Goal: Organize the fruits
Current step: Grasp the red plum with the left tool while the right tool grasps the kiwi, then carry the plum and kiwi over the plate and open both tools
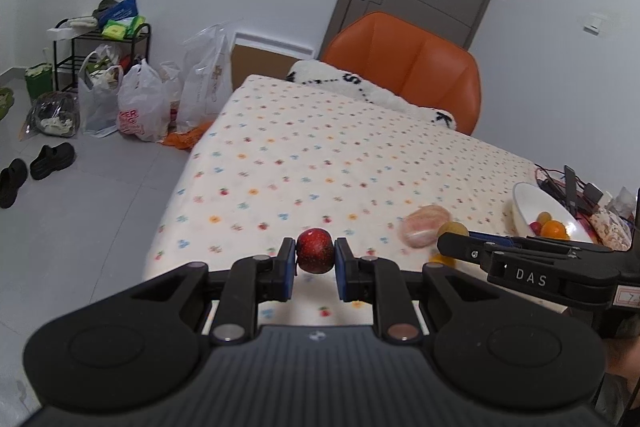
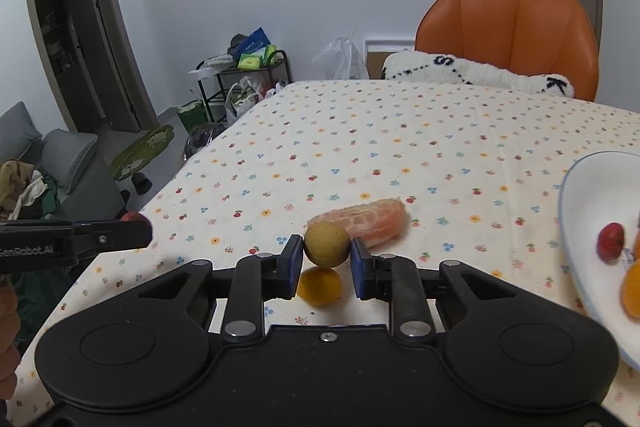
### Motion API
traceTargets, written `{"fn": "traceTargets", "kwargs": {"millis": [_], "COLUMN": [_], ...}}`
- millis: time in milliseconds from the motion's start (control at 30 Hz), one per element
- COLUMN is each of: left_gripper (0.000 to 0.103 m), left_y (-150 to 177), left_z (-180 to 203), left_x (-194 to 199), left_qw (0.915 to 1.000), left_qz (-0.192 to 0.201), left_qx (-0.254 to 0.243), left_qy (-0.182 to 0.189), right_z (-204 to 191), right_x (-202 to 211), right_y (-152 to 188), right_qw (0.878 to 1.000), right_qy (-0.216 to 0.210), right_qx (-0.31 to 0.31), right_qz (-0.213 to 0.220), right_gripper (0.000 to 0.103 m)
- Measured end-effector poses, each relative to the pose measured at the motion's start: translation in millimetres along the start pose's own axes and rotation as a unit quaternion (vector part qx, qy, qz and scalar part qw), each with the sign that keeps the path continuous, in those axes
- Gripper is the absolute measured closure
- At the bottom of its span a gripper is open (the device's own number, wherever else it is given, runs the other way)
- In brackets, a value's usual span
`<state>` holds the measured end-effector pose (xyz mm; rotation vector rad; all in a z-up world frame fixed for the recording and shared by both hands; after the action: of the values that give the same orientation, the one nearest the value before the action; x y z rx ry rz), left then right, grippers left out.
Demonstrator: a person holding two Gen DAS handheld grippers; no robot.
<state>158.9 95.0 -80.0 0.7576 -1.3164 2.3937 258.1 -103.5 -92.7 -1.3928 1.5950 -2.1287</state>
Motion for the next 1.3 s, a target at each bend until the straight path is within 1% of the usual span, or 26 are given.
{"fn": "traceTargets", "kwargs": {"millis": [233, 600, 967, 1300], "left_gripper": [0.084, 0.084, 0.084, 0.084], "left_y": [4, 10, 24, 38], "left_z": [27, 76, 130, 170], "left_x": [-5, -12, -24, -36], "left_qw": [0.9996, 0.9975, 0.9926, 0.9881], "left_qz": [-0.005, -0.009, -0.024, -0.035], "left_qx": [-0.02, -0.051, -0.087, -0.114], "left_qy": [0.017, 0.047, 0.081, 0.097], "right_z": [13, 50, 94, 121], "right_x": [21, 56, 87, 105], "right_y": [2, 10, 31, 52], "right_qw": [1.0, 0.998, 0.993, 0.988], "right_qy": [0.013, 0.046, 0.085, 0.102], "right_qx": [-0.007, -0.032, -0.069, -0.097], "right_qz": [0.014, 0.039, 0.052, 0.058], "right_gripper": [0.079, 0.079, 0.079, 0.079]}}
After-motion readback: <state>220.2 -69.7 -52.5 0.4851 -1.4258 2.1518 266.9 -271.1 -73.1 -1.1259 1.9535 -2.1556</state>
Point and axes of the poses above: each gripper's, at about its wrist camera, not at the fingertips, and x roughly against the way its jaws point, z to its right, y to its underside, the point moved 5 cm from there along -x, roughly the way its jaws point, and after that the axes turned 12 degrees about x, right-handed, at the moved point
